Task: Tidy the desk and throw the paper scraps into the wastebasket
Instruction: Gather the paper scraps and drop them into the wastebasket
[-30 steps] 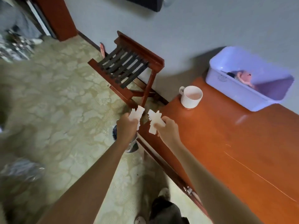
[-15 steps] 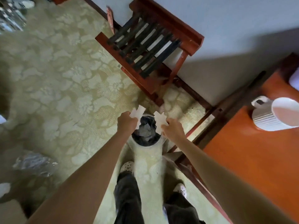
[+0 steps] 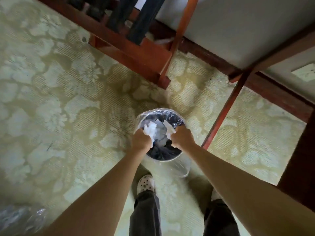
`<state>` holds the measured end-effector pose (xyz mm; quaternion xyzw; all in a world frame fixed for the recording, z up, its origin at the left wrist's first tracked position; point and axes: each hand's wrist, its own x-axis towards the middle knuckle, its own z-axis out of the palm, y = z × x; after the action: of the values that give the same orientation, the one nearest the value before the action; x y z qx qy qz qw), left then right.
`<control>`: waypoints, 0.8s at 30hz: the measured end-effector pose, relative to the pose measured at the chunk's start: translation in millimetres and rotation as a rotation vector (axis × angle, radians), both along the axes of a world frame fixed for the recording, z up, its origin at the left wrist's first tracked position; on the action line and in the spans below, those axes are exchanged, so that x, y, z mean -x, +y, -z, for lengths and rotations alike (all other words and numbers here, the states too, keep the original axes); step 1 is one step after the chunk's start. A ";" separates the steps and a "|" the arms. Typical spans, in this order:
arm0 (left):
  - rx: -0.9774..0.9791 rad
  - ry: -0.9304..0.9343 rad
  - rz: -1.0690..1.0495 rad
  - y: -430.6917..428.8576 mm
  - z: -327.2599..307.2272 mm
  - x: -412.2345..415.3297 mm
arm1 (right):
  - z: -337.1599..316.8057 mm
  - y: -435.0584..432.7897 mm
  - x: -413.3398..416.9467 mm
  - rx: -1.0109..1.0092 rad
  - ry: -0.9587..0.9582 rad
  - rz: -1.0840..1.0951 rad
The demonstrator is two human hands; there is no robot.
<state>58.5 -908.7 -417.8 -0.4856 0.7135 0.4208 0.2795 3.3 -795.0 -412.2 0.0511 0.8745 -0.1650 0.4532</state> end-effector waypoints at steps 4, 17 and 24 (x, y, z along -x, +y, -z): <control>-0.097 -0.005 0.001 0.7 52.6 3.0 | 54.3 3.9 1.8 -0.007 -0.032 0.057; -0.160 0.013 -0.147 -5.3 16.1 8.1 | 13.7 14.6 -10.1 0.070 -0.034 0.162; -0.340 0.318 -0.202 12.8 -186.5 42.7 | -167.8 41.5 6.0 0.283 0.293 0.409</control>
<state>15.8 -895.8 -231.3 -0.4282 0.6152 0.6317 0.1980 -2.7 -753.5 -244.3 0.1383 0.8705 -0.3789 0.2820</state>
